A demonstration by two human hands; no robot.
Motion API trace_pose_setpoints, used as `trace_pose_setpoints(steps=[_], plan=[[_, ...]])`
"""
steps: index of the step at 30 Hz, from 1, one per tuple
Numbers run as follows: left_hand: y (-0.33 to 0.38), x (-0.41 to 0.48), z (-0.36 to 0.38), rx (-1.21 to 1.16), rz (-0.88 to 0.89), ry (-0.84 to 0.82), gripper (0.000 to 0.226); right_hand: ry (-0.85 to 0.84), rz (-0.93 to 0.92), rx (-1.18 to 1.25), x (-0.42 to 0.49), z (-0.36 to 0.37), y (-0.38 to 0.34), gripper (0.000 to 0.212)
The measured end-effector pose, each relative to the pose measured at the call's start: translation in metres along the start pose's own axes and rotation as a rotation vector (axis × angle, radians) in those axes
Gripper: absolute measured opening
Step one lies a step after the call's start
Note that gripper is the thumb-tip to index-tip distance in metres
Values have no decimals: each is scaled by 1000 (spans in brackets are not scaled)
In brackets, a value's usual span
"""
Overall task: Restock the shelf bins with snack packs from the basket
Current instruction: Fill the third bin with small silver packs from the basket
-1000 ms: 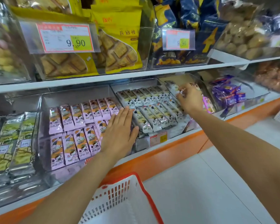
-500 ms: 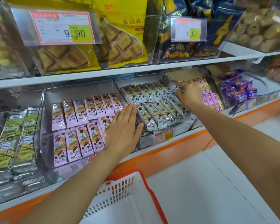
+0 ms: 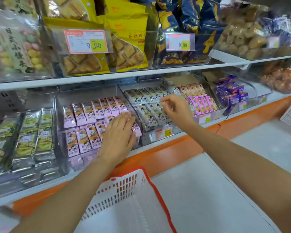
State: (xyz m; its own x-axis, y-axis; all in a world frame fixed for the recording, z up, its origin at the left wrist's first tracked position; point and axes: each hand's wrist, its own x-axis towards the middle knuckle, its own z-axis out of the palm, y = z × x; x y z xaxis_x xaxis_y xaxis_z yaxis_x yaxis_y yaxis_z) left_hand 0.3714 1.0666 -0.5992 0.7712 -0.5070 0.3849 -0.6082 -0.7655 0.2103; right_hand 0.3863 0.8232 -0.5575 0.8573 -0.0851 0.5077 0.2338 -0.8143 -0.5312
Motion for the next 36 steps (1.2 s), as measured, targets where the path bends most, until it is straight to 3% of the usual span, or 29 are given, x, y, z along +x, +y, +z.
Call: trace_pose_setpoints(steps=[6,10,21,29,36], plan=[[-23,-82,-7,14,53,71,44,-168,-119,219,-82,50,-63,10],[-54,-154,4,98,76,9,46,-315,-108,294,-137,99,-85,10],[-174,-313,59,120,-439,-305,65,-757,19,180,-259,249,-99,23],[-186,-349,98,27,-591,-256,79,-1220,27,84,-323,311,-81,32],[-181,-348,101,15,-649,-246,75,-1649,29,0,-375,331,-89,35]])
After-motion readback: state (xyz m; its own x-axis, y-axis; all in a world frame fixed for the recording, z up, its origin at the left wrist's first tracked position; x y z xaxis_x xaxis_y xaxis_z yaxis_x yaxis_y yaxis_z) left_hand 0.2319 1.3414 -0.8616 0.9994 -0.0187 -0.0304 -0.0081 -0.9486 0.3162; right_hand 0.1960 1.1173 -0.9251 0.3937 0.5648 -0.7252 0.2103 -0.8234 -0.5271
